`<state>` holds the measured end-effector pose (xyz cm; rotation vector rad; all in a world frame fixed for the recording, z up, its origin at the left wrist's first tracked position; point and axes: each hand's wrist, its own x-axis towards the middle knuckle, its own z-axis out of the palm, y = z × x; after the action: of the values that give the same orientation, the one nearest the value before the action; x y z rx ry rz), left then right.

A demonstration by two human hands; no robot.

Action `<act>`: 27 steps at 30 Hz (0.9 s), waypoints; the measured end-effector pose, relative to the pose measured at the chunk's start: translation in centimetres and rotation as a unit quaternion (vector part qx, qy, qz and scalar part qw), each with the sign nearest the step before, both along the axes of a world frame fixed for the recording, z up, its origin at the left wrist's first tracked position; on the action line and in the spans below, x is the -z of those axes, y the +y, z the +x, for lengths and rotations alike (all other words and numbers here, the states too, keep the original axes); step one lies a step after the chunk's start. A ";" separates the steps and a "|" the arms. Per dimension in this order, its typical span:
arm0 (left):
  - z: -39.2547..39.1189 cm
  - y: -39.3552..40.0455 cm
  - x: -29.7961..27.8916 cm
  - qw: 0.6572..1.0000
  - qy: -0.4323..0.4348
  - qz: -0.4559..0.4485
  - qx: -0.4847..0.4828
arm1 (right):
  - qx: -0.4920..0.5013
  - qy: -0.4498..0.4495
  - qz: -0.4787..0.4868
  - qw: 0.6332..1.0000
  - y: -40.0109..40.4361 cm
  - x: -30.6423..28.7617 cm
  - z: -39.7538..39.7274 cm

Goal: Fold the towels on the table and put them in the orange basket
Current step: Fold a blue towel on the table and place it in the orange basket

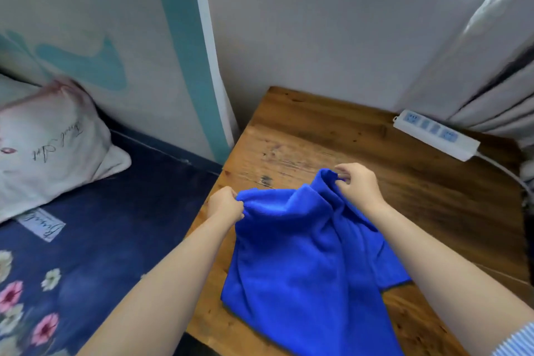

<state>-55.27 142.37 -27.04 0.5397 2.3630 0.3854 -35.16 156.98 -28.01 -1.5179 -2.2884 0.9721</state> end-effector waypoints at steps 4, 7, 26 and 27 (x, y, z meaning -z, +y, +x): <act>-1.7 0.5 2.6 0.992 -0.078 0.046 -0.090 | 0.042 -0.032 -0.010 0.999 0.1 2.8 -0.1; -2.5 0.7 4.0 0.976 -0.152 0.061 -0.142 | 0.042 -0.068 -0.036 0.996 -0.3 4.3 0.0; -4.0 -0.3 5.6 0.978 -0.128 0.084 -0.144 | 0.029 -0.124 0.020 0.992 -5.9 5.5 -3.9; -4.0 -0.3 5.5 0.970 -0.144 0.103 -0.167 | 0.067 -0.091 -0.007 0.994 -6.0 5.5 -4.0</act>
<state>-59.30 142.04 -32.57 0.1589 2.1388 0.8125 -39.14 150.96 -33.46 -1.8089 -2.2640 0.8487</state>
